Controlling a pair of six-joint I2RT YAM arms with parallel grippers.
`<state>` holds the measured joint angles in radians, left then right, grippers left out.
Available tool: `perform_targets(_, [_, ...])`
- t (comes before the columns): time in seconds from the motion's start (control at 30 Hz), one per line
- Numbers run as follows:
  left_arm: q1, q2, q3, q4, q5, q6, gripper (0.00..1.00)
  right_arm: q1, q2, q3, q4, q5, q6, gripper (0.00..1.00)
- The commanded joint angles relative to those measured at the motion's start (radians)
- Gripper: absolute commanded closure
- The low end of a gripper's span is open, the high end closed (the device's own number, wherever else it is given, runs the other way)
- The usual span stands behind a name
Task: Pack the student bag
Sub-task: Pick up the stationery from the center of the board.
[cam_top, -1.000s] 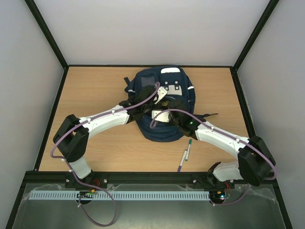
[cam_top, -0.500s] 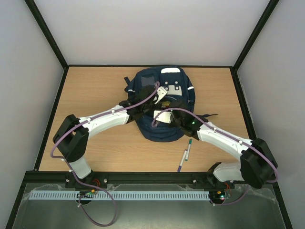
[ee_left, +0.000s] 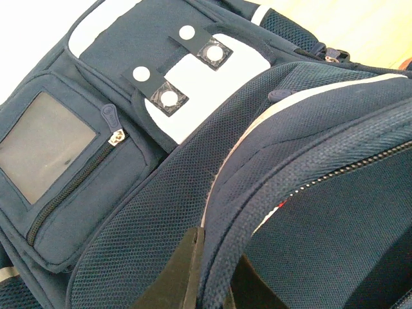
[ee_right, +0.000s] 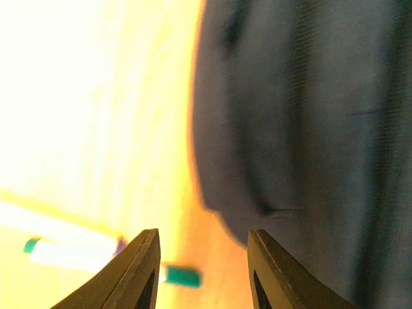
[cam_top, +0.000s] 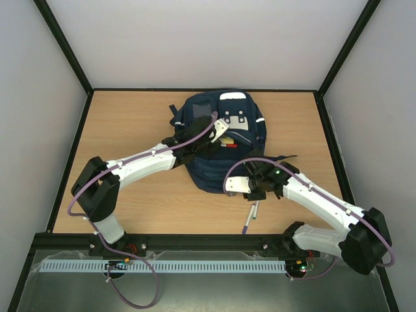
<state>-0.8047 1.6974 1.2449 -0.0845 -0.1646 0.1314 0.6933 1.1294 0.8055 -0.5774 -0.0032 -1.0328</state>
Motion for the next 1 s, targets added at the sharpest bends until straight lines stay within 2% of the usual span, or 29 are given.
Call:
perform_targets(0.0, [-0.002, -0.051, 0.041, 0.028, 0.002, -0.015, 0.98, 0.004, 0.009, -0.068, -0.272, -0.039, -0.058, 0.58])
perform_targets(0.17, [-0.003, -0.051, 0.042, 0.025, 0.002, -0.015, 0.97, 0.033, 0.009, -0.134, -0.285, -0.042, -0.053, 0.56])
perform_targets(0.43, [-0.003, -0.046, 0.044, 0.022, 0.011, -0.016, 0.97, 0.143, 0.01, -0.216, -0.21, -0.026, 0.001, 0.57])
perform_targets(0.63, [-0.003, -0.046, 0.047, 0.019, 0.016, -0.016, 0.97, 0.175, 0.012, -0.283, -0.079, 0.069, 0.017, 0.58])
perform_targets(0.97, [-0.003, -0.041, 0.051, 0.012, 0.025, -0.016, 0.97, 0.195, 0.055, -0.281, -0.002, 0.017, 0.051, 0.61])
